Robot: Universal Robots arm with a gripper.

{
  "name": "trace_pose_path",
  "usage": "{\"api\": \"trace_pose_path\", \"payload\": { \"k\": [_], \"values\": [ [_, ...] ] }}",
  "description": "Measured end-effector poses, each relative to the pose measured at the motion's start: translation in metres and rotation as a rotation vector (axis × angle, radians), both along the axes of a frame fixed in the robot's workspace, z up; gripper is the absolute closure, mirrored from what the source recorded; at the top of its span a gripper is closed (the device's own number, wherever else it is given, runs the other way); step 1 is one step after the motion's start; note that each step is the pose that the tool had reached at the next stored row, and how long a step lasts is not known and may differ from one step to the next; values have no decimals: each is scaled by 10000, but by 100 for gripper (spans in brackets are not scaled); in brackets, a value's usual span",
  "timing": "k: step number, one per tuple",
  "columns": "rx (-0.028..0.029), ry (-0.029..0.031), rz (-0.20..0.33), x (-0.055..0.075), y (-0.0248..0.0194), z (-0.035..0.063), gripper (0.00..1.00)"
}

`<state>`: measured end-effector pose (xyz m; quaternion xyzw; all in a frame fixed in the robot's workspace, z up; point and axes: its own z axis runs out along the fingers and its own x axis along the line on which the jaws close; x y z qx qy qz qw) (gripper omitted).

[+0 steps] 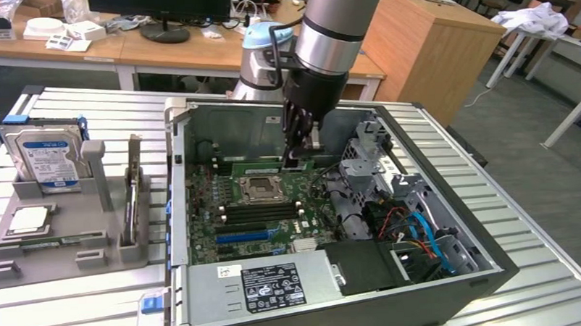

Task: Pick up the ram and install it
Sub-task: 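Insert the ram into the slot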

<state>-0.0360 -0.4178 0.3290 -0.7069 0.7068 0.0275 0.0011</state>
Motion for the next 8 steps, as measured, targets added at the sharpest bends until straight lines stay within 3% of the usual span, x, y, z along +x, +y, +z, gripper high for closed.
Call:
{"api": "trace_pose_path", "payload": {
  "k": [8],
  "values": [
    [1,-93,1,0,0,-103,87]
  ]
}}
